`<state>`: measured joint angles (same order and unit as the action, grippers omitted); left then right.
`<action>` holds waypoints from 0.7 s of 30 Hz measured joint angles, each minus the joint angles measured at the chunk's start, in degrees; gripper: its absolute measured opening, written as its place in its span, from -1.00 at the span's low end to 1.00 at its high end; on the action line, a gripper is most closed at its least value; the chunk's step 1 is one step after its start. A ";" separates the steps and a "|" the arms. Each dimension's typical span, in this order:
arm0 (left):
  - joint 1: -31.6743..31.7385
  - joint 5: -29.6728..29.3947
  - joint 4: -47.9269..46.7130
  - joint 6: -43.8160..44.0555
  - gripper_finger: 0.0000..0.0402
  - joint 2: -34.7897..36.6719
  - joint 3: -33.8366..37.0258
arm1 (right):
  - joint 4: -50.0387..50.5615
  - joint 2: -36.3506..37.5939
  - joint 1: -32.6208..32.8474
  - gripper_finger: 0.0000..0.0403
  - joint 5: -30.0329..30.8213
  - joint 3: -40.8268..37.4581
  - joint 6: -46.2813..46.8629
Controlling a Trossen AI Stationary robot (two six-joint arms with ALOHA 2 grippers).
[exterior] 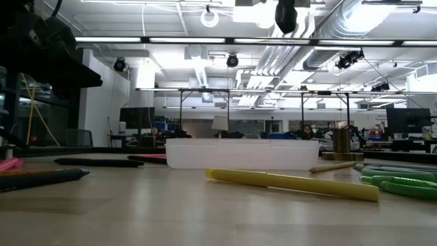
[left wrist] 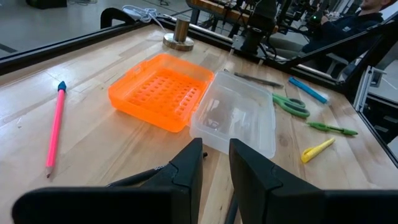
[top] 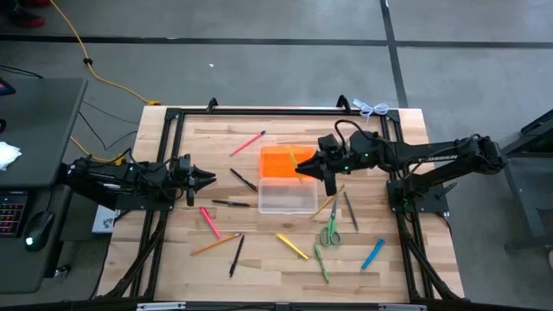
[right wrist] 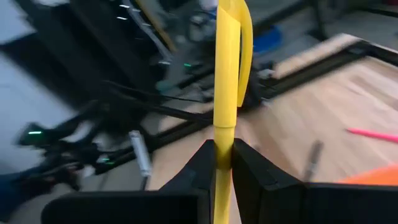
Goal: Pick & place school supplies into a supply box
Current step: Put the yellow pen into the container
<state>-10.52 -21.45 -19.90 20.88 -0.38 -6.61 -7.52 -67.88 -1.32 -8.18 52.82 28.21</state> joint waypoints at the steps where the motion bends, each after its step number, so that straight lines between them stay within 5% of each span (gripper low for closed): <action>1: 0.00 0.00 0.00 0.00 -0.45 0.01 0.00 | -1.13 0.00 0.00 -0.89 -1.33 0.00 0.01; 21: 0.00 0.00 0.05 0.63 -0.45 0.01 0.00 | -7.22 0.00 0.00 -0.87 -9.64 -0.21 -0.20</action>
<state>-10.52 -21.45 -19.86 21.52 -0.37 -6.61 -14.74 -67.88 -1.32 -17.82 52.61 28.01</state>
